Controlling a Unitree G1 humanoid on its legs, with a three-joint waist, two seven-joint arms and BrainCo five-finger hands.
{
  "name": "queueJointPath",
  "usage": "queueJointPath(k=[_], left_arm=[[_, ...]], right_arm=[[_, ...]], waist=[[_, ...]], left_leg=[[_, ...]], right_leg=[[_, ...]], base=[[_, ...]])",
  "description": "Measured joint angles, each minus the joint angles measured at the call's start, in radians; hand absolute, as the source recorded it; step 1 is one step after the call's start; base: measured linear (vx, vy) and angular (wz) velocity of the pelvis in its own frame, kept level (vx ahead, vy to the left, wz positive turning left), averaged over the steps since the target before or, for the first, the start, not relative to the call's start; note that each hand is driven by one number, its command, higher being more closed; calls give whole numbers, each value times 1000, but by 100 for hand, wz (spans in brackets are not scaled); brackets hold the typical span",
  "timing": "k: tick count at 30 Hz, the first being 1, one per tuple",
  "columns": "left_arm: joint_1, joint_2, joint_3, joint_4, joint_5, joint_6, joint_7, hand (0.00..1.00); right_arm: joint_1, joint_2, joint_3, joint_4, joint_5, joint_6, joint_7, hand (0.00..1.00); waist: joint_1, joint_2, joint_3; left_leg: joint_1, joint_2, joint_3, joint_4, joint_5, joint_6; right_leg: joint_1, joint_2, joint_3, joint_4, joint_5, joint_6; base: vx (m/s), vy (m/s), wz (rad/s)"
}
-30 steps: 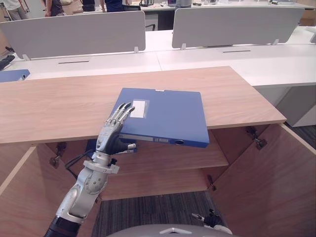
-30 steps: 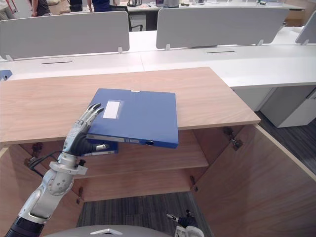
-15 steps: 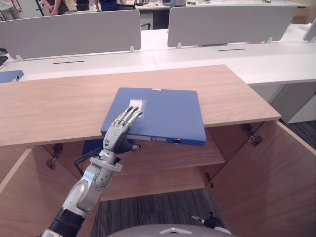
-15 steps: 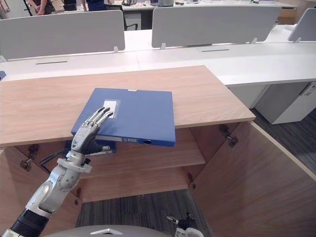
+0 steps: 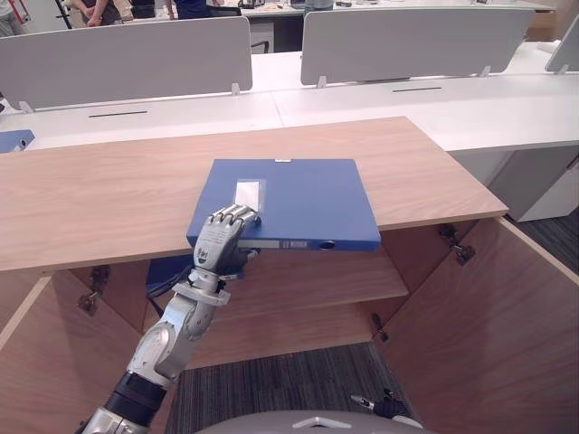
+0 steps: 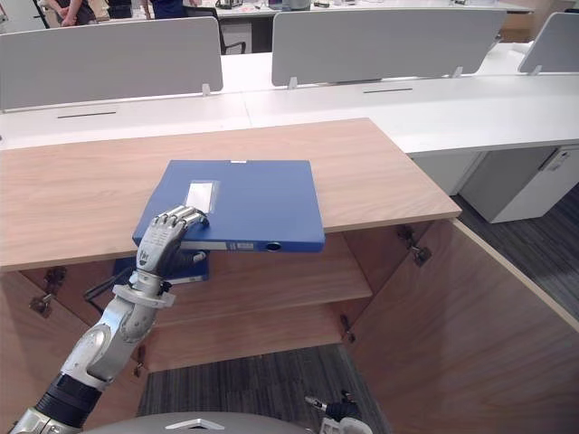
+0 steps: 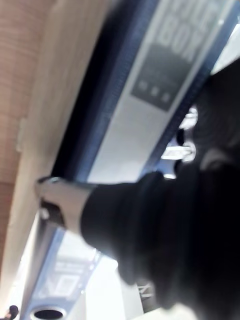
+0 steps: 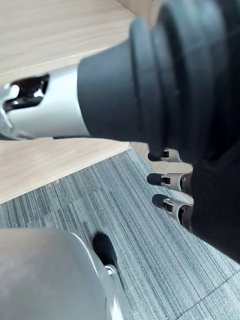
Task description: Walk over to the cabinet, pick up the folder, carry it to the office cabinet, place the folder inside the office cabinet, then close the office cabinet door
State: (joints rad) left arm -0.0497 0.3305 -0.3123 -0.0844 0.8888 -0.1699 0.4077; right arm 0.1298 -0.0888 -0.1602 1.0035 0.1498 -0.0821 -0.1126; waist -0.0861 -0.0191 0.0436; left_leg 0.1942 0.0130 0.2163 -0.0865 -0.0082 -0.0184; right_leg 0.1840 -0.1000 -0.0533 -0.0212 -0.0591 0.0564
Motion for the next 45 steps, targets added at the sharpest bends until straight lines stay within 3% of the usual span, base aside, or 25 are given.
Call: queueJointPath(k=[12, 17, 22, 27, 38, 41, 45], left_arm=[[-5, -62, 23, 22, -16, -2, 25, 100], [7, -92, 61, -14, -100, -2, 45, 100], [68, -160, 121, -158, -192, 10, 85, 100], [90, -209, 159, -273, -260, 13, 120, 100], [169, -300, 234, -537, -346, 5, 245, 100], [174, -308, 235, -571, -359, 1, 266, 100], [183, -313, 233, -610, -365, -12, 280, 100]], right_arm=[[-2, 3, 0, 24, 0, 2, -5, 0], [-3, 5, 15, 19, 2, 2, -8, 0], [8, 17, 39, -49, 23, -5, -26, 0], [39, 53, 75, -199, 46, -25, -32, 0], [141, 129, 127, -697, 60, -121, -45, 0], [161, 130, 149, -800, 60, -128, -50, 0], [180, 145, 165, -1017, 59, -173, -52, 0]], waist=[[1, -11, -8], [0, -14, -9], [4, -15, -11], [15, -13, -12], [26, -11, -12], [27, -11, -12], [23, -10, -11]], left_leg=[[0, 0, 3, 0, 0, 0], [0, 0, 3, 0, 0, 0], [-3, 6, 16, 0, 0, -1], [-16, 7, 29, 0, 6, 3], [-16, 6, 30, 0, 13, 7], [-16, 6, 32, 0, 13, 7], [-17, 5, 40, 6, 13, 7]], right_leg=[[0, 0, 5, -3, 3, 0], [0, 0, 5, -2, 4, 1], [-18, 3, 31, 16, 5, 4], [-49, 6, 47, 47, 3, 10], [-69, 4, 49, 74, -3, 20], [-71, 4, 52, 73, -3, 20], [-77, 4, 62, 72, 0, 22]], base=[[-8, -10, 0], [0, 0, -1], [-30, -27, -9], [-51, -28, -7], [-49, -22, 0], [0, 0, 0], [0, -10, -7]])
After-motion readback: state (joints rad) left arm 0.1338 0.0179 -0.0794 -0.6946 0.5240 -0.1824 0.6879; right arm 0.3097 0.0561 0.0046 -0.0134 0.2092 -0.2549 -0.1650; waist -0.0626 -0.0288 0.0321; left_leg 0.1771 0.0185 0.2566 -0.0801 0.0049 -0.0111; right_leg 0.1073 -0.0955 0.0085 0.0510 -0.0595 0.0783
